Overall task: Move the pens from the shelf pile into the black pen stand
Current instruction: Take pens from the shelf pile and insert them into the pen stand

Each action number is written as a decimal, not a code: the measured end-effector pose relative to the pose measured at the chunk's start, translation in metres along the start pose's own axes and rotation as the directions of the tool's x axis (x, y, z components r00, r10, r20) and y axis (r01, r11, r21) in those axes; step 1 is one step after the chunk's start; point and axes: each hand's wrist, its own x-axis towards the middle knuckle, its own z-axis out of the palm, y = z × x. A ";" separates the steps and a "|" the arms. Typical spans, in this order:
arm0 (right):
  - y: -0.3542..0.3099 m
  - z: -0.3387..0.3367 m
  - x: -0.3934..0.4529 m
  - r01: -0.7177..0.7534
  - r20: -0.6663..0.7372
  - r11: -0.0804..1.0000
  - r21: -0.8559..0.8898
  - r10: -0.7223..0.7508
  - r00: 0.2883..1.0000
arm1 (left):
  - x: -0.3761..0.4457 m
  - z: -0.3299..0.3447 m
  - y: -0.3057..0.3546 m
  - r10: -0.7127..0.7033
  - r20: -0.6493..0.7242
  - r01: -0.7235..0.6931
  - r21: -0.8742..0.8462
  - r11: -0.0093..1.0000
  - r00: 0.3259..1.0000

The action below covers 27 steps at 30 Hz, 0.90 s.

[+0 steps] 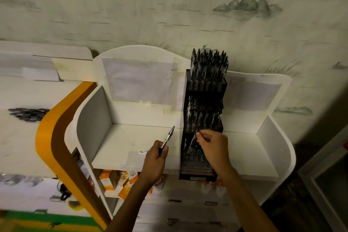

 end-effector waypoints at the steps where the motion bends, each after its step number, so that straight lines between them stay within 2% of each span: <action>1: 0.000 0.002 -0.001 0.015 0.006 1.000 -0.022 -0.015 1.000 | 0.000 -0.001 0.000 0.015 -0.004 -0.015 -0.001 1.000 1.000; 5: 0.003 0.009 -0.003 0.023 0.044 0.995 -0.093 -0.019 0.999 | 0.001 -0.004 0.003 0.042 -0.011 -0.041 0.013 0.999 0.999; 11: 0.006 0.020 -0.006 0.008 0.068 0.994 -0.105 -0.001 0.998 | 0.000 -0.006 0.008 0.056 -0.029 -0.056 0.025 0.998 0.998; 18: 0.018 0.034 -0.012 -0.008 0.175 0.977 -0.215 0.046 0.984 | -0.001 -0.005 0.009 0.053 -0.028 -0.053 0.010 0.999 0.998; 25: 0.019 0.030 -0.015 -0.039 0.171 0.966 -0.254 0.085 0.982 | 0.002 0.001 0.003 0.051 -0.005 -0.051 0.029 0.998 0.999; 27: 0.015 0.025 -0.013 -0.066 0.135 0.979 -0.190 0.093 0.986 | 0.004 0.001 0.003 0.064 -0.007 -0.063 0.044 0.997 0.998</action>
